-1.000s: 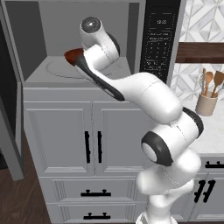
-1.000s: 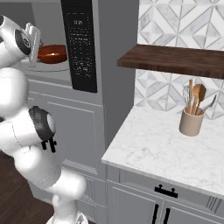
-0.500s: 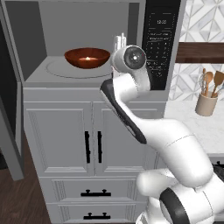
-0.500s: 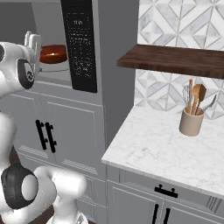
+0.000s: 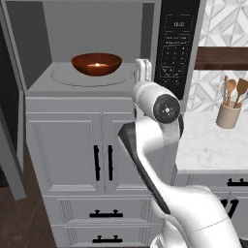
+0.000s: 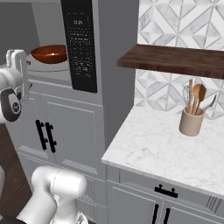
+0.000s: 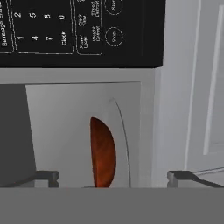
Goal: Open the microwave, place the bowl with waffle inside the microwave, then close the microwave door and turn it on.
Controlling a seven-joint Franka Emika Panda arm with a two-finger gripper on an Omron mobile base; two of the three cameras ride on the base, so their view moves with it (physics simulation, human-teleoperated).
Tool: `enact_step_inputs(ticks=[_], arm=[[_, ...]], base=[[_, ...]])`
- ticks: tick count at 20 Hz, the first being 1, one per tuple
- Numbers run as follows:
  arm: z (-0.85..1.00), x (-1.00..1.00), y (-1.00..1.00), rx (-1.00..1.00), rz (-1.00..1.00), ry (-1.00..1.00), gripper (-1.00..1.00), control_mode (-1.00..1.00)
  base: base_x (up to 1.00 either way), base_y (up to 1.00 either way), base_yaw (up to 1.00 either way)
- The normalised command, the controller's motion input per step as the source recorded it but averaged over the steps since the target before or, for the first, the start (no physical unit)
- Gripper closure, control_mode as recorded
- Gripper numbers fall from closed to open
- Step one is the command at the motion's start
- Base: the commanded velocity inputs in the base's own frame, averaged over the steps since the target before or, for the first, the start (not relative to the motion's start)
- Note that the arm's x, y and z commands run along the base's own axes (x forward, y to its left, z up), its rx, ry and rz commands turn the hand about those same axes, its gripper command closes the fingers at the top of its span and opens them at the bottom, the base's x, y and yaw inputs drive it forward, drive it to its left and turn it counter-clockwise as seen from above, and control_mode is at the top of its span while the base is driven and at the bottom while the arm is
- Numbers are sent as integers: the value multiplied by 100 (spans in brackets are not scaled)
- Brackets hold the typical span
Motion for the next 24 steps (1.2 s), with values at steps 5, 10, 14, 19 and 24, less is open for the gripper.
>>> enact_step_inputs(ticks=[5, 10, 14, 19, 24], arm=[[-17, -100, 27, -36, -3, 0, -100, -100], [-27, -53, 16, -51, -17, 18, -100, -100], [-44, -17, 0, -55, -15, 12, -100, -100], [-40, -1, 2, -52, -13, 2, -100, -100], [-38, -12, 24, -47, -6, 0, 100, -100]], base=[[0, 0, 0], [0, 0, 0], [0, 0, 0], [0, 0, 0], [0, 0, 0]])
